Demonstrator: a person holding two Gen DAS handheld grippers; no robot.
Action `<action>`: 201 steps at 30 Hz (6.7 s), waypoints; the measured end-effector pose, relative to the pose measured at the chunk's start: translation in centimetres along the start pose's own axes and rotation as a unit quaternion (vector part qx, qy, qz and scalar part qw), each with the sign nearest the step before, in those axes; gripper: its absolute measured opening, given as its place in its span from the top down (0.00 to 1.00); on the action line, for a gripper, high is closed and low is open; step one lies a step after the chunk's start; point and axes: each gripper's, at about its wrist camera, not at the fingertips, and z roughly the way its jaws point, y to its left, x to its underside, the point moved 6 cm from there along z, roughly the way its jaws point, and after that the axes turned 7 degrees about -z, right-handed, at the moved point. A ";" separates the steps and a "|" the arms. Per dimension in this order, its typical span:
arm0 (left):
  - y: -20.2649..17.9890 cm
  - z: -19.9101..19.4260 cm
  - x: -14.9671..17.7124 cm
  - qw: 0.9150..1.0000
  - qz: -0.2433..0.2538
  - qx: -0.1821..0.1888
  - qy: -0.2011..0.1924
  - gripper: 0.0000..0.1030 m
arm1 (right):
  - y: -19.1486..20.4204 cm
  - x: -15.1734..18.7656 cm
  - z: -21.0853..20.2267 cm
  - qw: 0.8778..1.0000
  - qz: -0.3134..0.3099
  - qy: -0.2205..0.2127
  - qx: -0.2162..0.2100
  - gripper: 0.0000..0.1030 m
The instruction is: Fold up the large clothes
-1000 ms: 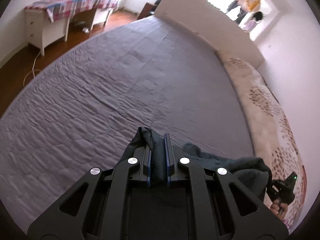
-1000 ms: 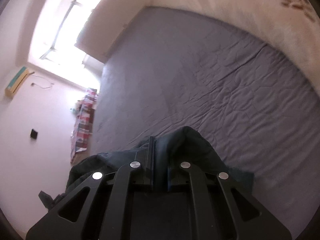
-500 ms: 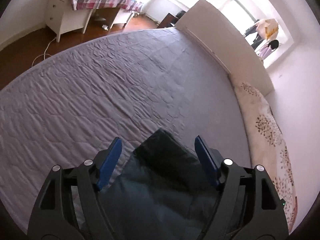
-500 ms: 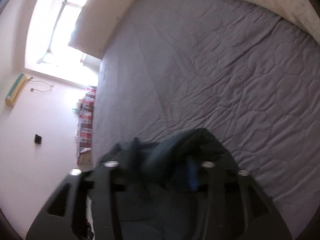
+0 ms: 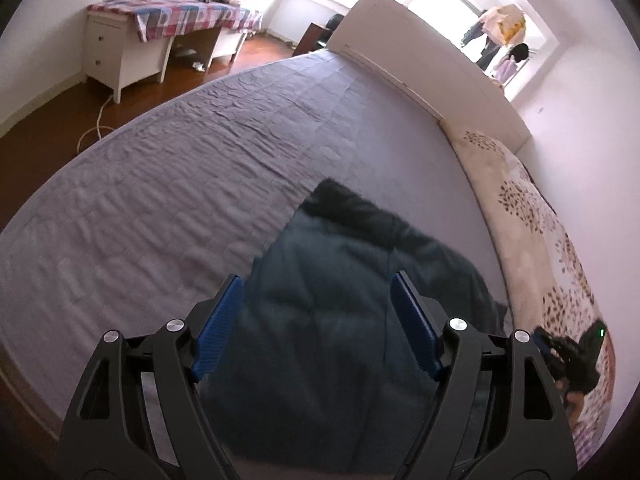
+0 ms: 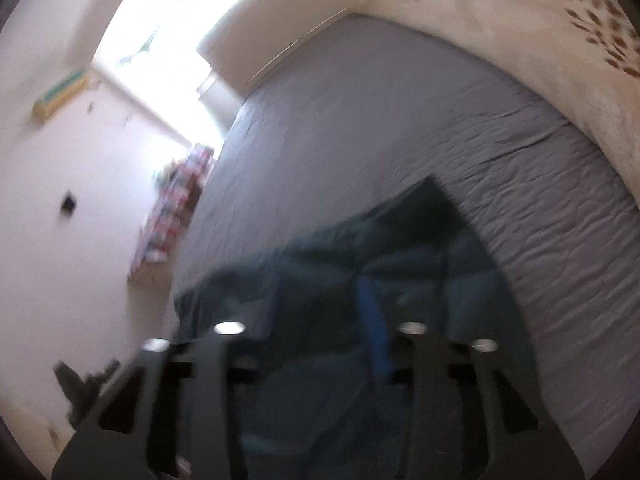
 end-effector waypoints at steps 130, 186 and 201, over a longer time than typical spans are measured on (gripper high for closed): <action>5.4 -4.9 16.9 0.999 -0.032 0.020 0.032 0.59 | 9.9 25.9 2.4 0.951 -0.168 0.250 0.072 1.00; 1.2 -9.0 15.8 0.993 0.103 0.058 -0.022 0.77 | 9.8 9.0 6.6 0.981 -0.132 0.124 0.067 1.00; -7.6 -13.9 16.6 0.967 0.226 0.080 -0.085 0.77 | 0.7 19.9 -9.6 0.988 -0.081 0.080 0.108 1.00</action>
